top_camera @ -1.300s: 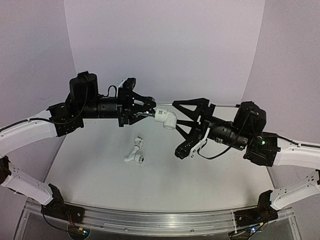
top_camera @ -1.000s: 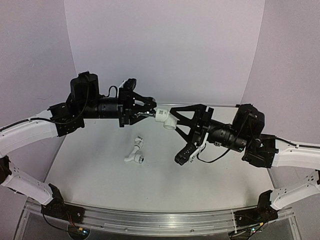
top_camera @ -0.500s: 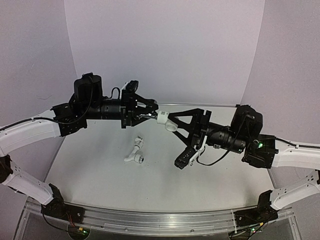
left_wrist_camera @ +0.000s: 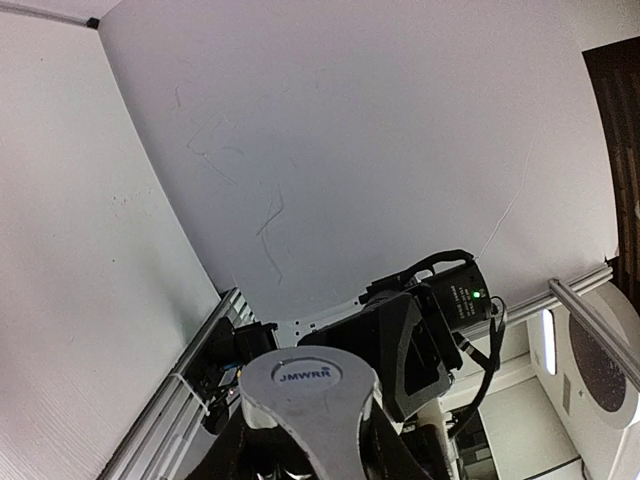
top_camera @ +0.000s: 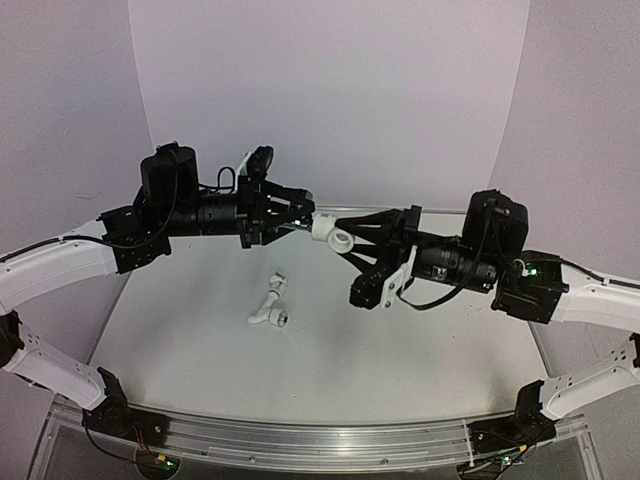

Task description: Install the water faucets

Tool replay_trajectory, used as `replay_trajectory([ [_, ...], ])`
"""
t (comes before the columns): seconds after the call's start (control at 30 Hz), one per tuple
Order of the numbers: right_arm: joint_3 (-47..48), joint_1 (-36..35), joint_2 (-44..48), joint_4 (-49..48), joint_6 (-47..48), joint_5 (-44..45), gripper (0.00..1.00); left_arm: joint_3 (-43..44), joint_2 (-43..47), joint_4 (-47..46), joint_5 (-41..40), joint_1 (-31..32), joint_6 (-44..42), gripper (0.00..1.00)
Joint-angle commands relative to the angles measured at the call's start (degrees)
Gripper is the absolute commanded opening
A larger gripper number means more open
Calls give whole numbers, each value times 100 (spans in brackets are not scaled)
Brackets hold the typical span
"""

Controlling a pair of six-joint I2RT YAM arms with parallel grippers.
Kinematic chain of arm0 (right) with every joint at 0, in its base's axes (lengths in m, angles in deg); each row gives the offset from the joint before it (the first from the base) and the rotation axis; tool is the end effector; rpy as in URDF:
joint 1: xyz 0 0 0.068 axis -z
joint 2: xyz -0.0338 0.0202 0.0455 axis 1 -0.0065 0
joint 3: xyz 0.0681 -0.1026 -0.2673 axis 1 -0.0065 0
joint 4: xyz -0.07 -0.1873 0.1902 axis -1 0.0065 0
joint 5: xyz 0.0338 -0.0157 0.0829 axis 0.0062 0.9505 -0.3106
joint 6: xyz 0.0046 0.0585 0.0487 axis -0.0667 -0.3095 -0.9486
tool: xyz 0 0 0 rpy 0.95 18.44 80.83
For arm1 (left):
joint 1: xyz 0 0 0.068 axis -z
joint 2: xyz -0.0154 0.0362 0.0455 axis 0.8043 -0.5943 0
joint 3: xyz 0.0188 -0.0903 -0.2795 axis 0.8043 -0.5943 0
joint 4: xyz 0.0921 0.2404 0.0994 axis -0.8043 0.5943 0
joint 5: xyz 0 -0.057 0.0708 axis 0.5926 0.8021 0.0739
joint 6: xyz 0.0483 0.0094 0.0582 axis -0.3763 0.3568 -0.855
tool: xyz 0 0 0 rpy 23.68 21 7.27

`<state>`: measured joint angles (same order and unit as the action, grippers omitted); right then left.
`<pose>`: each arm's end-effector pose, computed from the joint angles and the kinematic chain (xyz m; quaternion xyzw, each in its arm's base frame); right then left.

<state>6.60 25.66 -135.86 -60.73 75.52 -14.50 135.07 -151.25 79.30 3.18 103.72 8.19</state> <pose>0.1254 0.2843 0.4095 -0.6751 0.1234 -0.0618 0.7247 0.1852 -0.2788 0.4117 0.1457 0.6984 -0.6685 0.2099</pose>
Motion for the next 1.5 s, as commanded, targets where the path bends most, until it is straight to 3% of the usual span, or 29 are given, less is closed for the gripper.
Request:
replay_trajectory([
  [0.0,986,-38,-125,461,-2704,126,26,-35,285,-286,-166,-8,-974,0],
  [0.33,1401,-33,-241,845,-5765,447,23,-111,391,-266,-102,40,-1722,0],
  [0.53,1499,43,-199,1074,-7975,652,20,5,532,317,-455,141,-2532,0],
  [0.67,1540,640,-199,1167,-9825,-217,17,-38,736,511,-514,170,-3020,0],
  [0.83,1674,1066,-477,1242,-11374,-1680,11,-125,948,551,-454,237,-3584,0],
  [1.07,1768,1207,-704,1216,-12178,-2326,8,-59,1003,842,-505,325,-3937,0],
  [1.17,1776,1338,-737,1219,-12406,-2313,24,-44,1003,874,-670,324,-3778,0],
  [1.23,1885,1401,-772,1242,-12174,-2248,62,-11,1002,838,-842,326,-3487,0],
  [1.27,1970,1422,-774,1268,-11877,-2182,73,9,1003,827,-986,325,-3309,0],
  [1.37,2254,1439,-664,1498,-10489,-2002,93,33,1011,780,-1384,317,-2656,0],
  [1.47,2359,1438,-398,1693,-8678,-1635,98,58,1027,720,-1468,299,-2064,0],
])
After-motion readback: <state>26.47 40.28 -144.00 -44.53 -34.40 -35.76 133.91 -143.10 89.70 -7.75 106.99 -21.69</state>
